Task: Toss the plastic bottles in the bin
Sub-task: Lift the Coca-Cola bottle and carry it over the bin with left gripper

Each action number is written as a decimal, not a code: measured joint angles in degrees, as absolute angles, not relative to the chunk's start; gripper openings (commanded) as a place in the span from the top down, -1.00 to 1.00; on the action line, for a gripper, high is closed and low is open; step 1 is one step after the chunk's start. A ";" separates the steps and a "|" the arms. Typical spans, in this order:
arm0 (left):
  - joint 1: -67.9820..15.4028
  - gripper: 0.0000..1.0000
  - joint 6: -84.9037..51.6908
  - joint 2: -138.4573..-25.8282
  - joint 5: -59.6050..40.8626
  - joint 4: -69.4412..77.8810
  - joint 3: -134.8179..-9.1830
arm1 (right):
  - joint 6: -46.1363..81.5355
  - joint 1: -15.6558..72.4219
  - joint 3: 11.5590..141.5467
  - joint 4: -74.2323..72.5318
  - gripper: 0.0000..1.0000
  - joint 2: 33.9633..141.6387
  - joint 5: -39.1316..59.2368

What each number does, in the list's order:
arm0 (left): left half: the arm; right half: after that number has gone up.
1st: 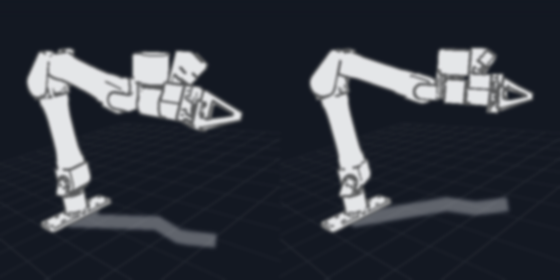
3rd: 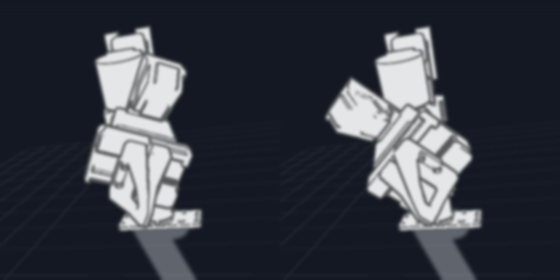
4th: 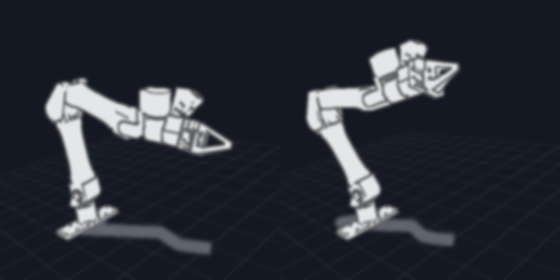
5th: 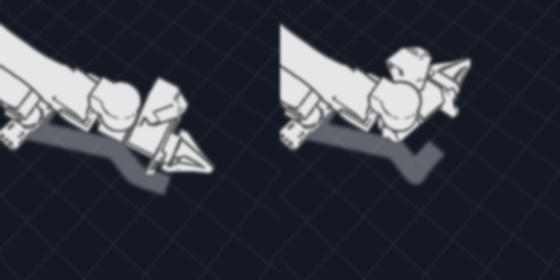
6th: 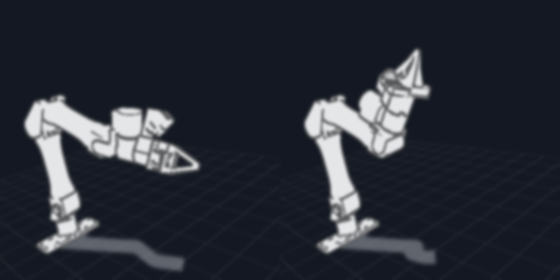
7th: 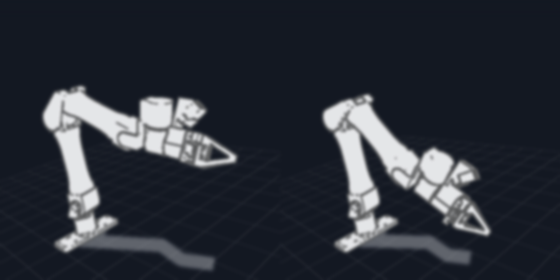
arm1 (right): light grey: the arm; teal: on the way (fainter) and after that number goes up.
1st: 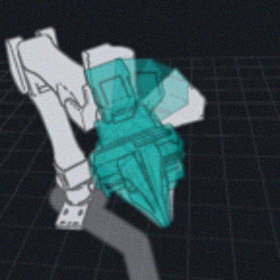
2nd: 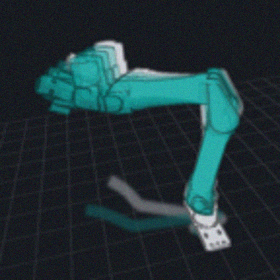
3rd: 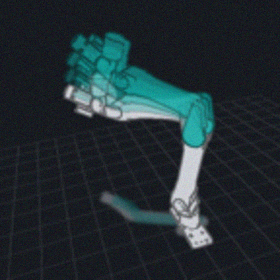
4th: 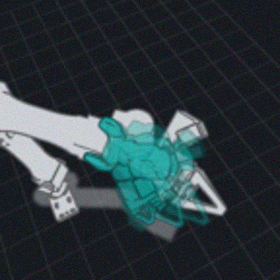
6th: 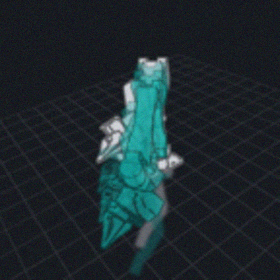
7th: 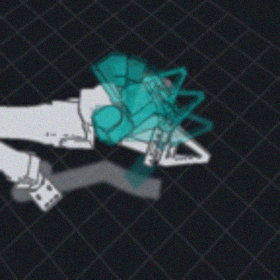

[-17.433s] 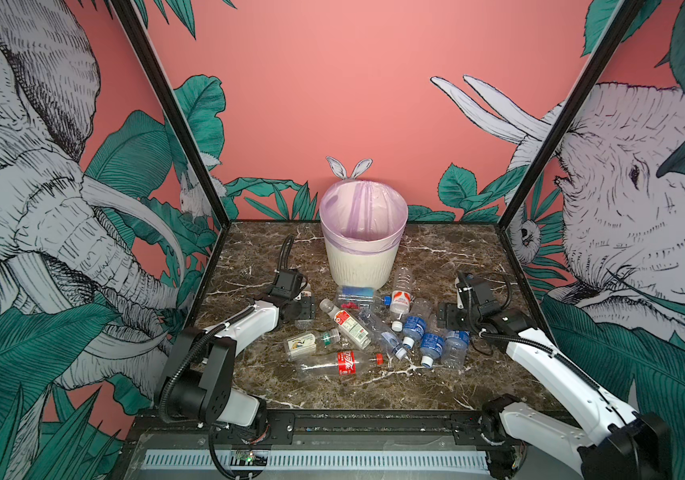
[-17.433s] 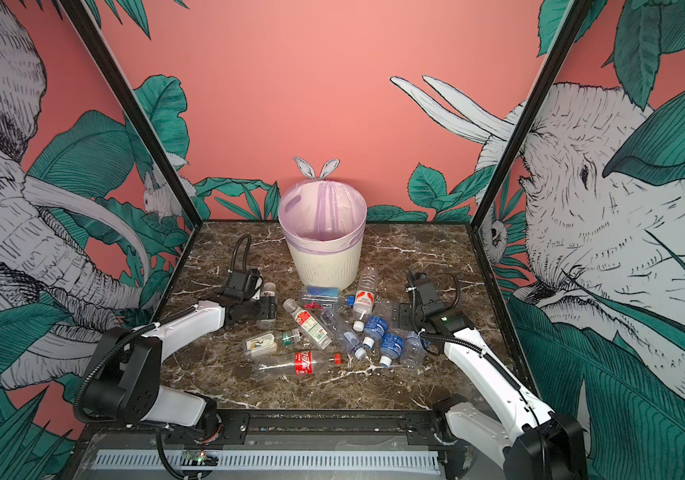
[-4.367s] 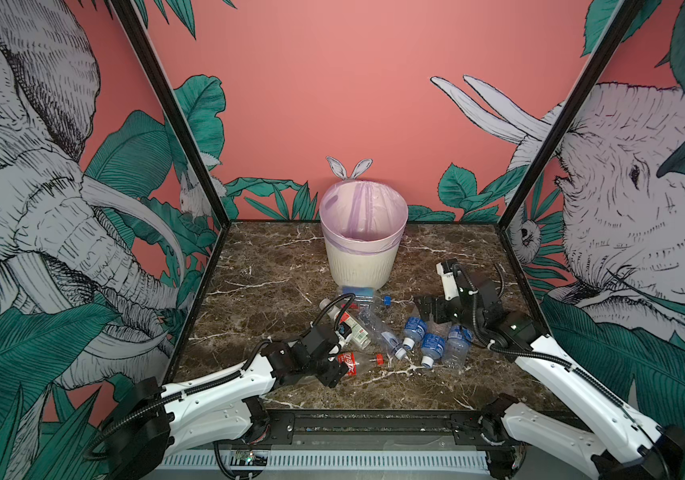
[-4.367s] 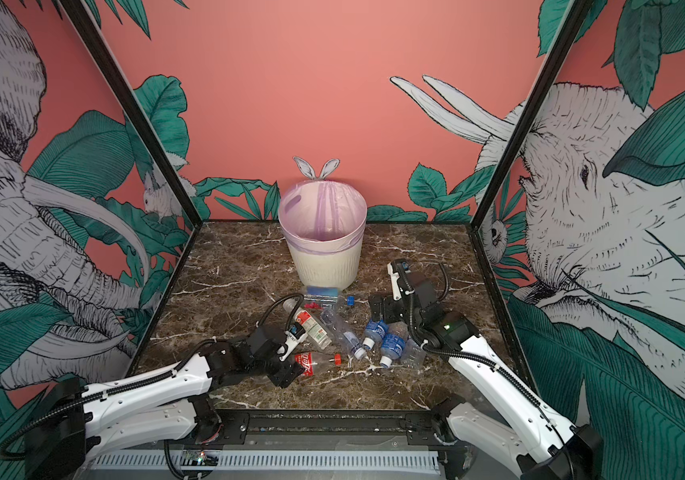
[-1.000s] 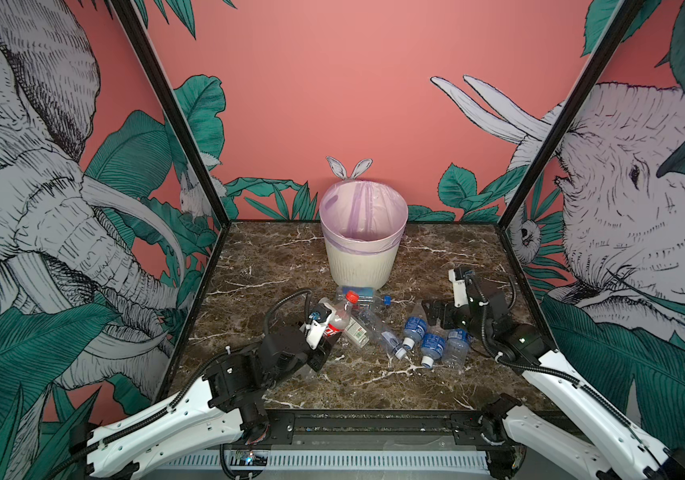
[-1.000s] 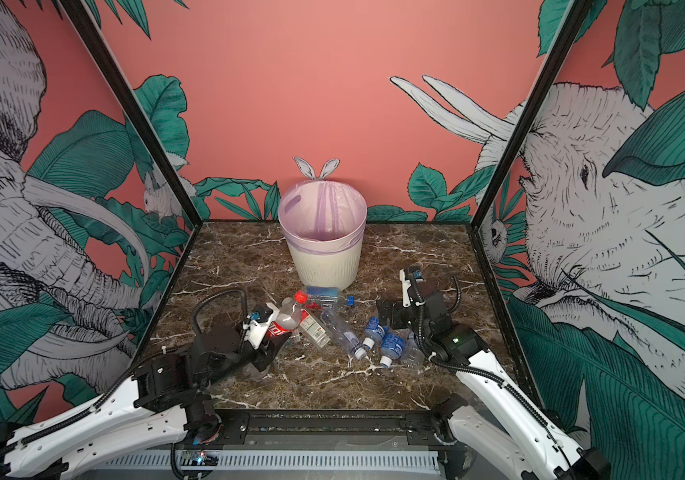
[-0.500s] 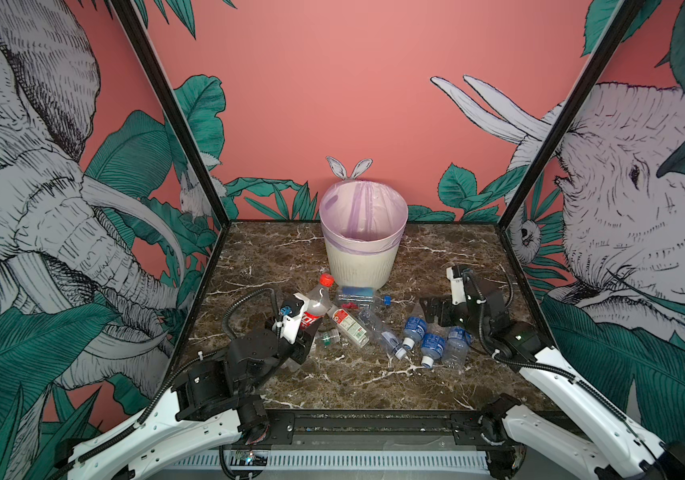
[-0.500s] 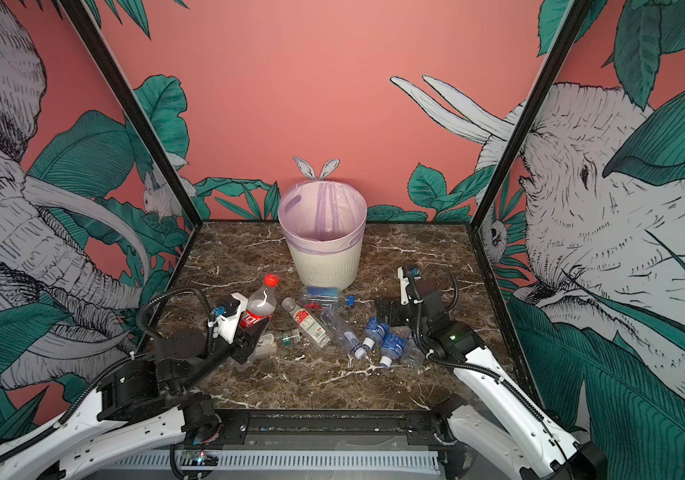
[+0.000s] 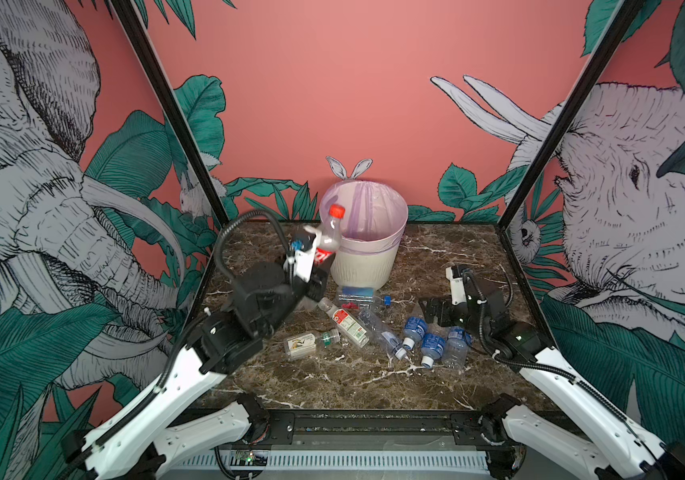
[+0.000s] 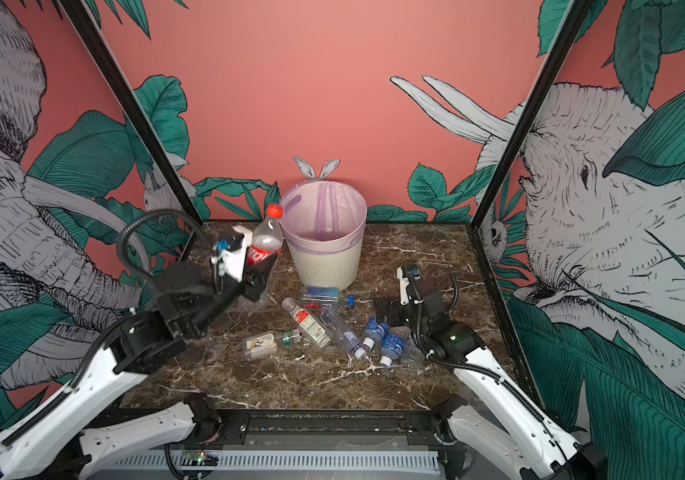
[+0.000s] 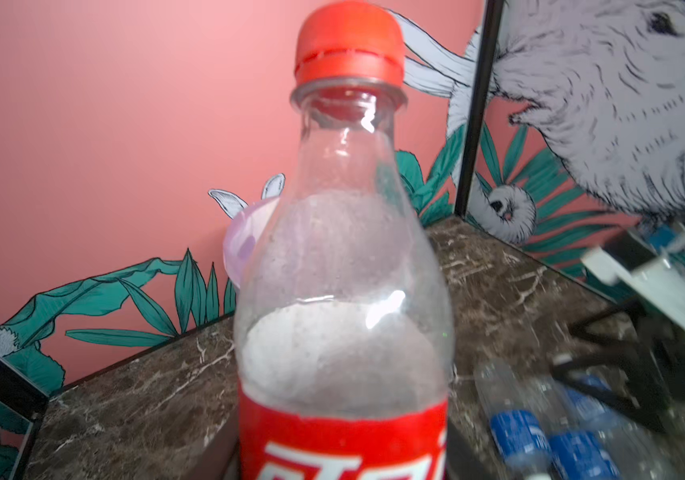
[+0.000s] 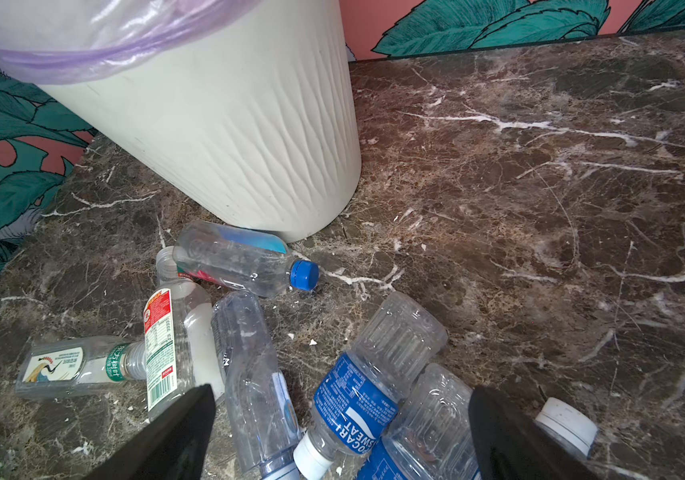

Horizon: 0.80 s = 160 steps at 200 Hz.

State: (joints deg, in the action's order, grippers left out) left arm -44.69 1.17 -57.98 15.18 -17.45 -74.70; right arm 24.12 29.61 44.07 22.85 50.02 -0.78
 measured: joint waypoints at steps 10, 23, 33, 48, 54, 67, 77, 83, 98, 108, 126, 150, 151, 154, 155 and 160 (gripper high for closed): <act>-40.34 -0.03 1.06 -64.97 10.90 -15.86 -82.59 | 24.29 29.61 44.07 22.85 -0.94 49.95 -0.58; -36.03 -0.35 0.45 -75.42 5.41 -14.26 -94.28 | 24.60 29.61 44.07 22.85 -0.94 49.67 -0.43; -33.63 -0.69 -0.34 -83.44 1.26 -13.80 -103.46 | 24.88 29.61 44.07 22.83 -0.94 49.32 -0.27; -30.87 -0.99 -2.66 -94.35 -4.08 -14.52 -116.57 | 25.21 29.61 44.07 22.83 -0.94 48.86 -0.05; -30.04 -0.99 -3.38 -98.28 -5.30 -15.25 -121.16 | 25.32 29.61 44.07 22.85 -0.94 48.66 0.03; -28.58 -0.99 -4.89 -104.42 -7.66 -17.10 -127.59 | 25.43 29.61 44.07 22.98 -0.94 48.14 0.10; -27.92 -0.99 -5.67 -106.15 -8.45 -18.61 -127.70 | 25.50 29.61 44.07 23.07 -0.95 47.48 0.05; -27.55 -0.99 -6.00 -106.15 -8.71 -19.03 -126.30 | 25.52 29.61 44.07 23.18 -0.95 47.05 0.05; -27.05 -0.99 -6.59 -103.72 -9.06 -18.70 -119.66 | 25.52 29.61 44.07 23.62 -0.95 45.78 0.01; -27.03 -0.99 -6.74 -101.30 -9.23 -18.57 -115.20 | 25.52 29.61 44.07 23.92 -0.95 45.19 0.01; -27.22 -0.99 -6.87 -96.20 -9.50 -18.28 -109.58 | 25.54 29.61 44.07 24.51 -0.95 45.06 -0.03; -27.24 -0.99 -6.85 -87.72 -9.61 -16.56 -103.70 | 25.91 29.61 44.07 25.19 -0.95 46.11 -0.36; -27.24 -0.99 -6.85 -87.13 -9.58 -16.53 -103.35 | 25.96 29.61 44.07 25.21 -0.95 46.17 -0.36; -27.22 -0.99 -6.85 -86.04 -9.58 -16.21 -102.72 | 26.06 29.61 44.07 25.26 -0.95 46.37 -0.38; -27.22 -0.99 -6.85 -85.80 -9.58 -16.14 -102.54 | 26.15 29.61 44.07 25.30 -0.95 46.48 -0.43; -27.22 -0.99 -6.83 -83.96 -9.52 -15.81 -101.56 | 26.37 29.61 44.07 25.30 -0.94 46.83 -0.40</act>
State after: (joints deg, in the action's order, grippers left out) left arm -27.22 -6.83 -83.96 -9.52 -15.81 -101.56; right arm 26.37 29.61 44.07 25.30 46.83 -0.40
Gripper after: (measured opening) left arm 0.993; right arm 0.976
